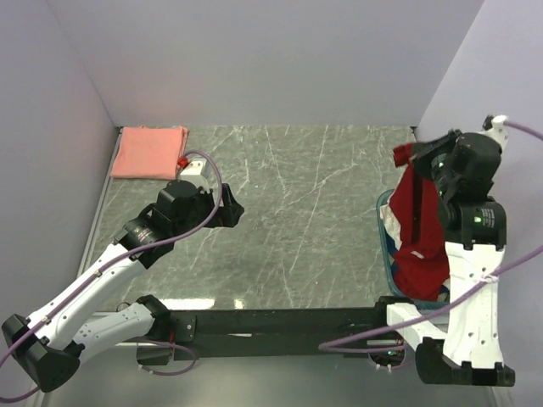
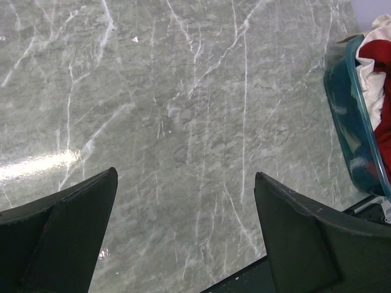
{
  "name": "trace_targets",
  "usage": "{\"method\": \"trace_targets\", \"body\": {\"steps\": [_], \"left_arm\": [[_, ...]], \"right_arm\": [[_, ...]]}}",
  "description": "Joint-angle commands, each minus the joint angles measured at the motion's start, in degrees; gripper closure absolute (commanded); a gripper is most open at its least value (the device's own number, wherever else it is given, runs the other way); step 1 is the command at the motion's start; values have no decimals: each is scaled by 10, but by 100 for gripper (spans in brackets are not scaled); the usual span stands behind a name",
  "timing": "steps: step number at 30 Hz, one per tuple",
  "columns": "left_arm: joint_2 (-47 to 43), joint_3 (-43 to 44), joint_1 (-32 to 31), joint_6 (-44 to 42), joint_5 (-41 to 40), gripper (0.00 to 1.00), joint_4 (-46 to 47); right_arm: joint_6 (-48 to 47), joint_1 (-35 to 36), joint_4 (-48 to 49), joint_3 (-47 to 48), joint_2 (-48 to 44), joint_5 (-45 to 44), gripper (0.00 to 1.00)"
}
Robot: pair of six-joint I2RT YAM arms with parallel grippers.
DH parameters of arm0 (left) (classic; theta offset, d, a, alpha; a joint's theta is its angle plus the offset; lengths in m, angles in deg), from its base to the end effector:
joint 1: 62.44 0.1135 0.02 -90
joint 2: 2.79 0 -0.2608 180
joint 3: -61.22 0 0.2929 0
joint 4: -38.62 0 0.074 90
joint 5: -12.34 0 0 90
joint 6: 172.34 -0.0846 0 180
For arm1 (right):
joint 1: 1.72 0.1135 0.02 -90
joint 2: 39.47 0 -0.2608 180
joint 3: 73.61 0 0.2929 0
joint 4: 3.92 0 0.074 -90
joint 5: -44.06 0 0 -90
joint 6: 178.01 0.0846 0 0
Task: Fold and stack the t-shirts
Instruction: Grab the tshirt from the pile, then move the tshirt to the center of the board
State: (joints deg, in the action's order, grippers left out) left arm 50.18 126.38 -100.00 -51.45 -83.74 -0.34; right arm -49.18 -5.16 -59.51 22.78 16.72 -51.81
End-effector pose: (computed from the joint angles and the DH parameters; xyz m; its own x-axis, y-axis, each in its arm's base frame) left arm 0.2357 -0.1699 0.3123 -0.5791 -0.1987 -0.7907 0.2725 0.8669 -0.4174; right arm 0.2501 -0.0237 0.4773 -0.1072 0.6313 -0.7681 0.2893 0.7589 0.5834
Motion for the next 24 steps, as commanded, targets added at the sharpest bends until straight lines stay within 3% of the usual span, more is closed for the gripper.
{"method": "trace_targets", "body": {"steps": [1, 7, 16, 20, 24], "left_arm": [[-6, -2, 6, 3, -7, 0, 26], [-13, -4, 10, 6, -31, 1, 23], [-22, -16, 11, 30, -62, 1, 30], [-19, -28, 11, 48, -63, 1, 40], [-17, -41, 12, 65, -65, 0, 50]], "right_arm": [[-13, 75, 47, 93, 31, 76, 100], [-30, 251, 51, 262, 119, 15, 100], [-53, 382, 53, 484, 241, -10, 100], [-48, 388, 69, 460, 239, -14, 100], [-46, 382, 95, 338, 201, -32, 100]]}}
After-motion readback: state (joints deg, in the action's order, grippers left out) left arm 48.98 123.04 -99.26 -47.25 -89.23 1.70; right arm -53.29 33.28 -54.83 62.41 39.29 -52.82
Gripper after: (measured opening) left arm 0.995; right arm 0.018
